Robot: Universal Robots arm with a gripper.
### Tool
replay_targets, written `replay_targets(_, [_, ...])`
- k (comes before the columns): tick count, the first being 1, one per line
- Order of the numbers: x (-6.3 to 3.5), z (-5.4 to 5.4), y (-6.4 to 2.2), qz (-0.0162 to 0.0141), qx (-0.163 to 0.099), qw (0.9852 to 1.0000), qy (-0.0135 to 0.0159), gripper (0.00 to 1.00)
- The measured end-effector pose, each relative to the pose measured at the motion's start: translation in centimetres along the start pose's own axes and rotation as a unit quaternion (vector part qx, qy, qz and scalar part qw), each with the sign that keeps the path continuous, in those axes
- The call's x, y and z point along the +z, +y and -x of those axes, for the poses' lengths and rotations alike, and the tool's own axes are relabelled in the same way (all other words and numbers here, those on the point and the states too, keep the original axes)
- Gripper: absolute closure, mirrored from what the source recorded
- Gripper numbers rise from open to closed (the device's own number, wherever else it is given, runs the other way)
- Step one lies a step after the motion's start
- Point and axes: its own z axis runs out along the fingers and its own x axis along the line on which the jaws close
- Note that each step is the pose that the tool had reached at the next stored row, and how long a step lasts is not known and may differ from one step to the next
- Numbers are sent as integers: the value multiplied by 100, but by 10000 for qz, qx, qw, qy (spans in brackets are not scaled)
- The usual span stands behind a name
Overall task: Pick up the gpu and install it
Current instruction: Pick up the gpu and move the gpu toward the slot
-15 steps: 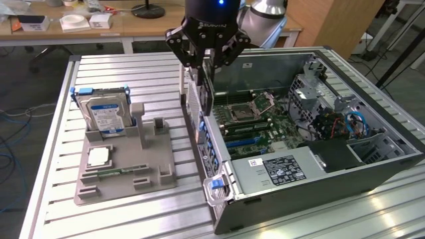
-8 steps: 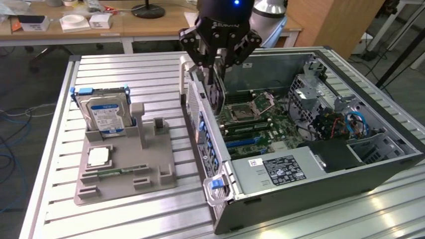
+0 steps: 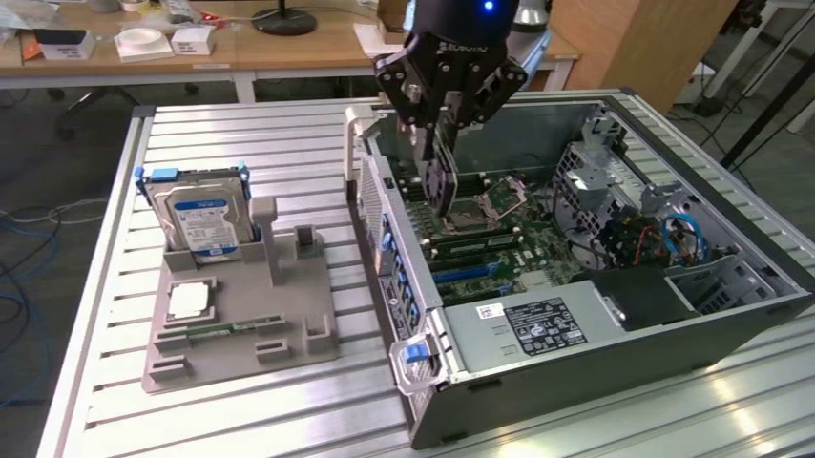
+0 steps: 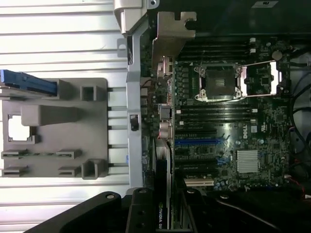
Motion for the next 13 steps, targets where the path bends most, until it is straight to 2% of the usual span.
replay_targets(13, [-4,422,23,-2,1,10000,26,74])
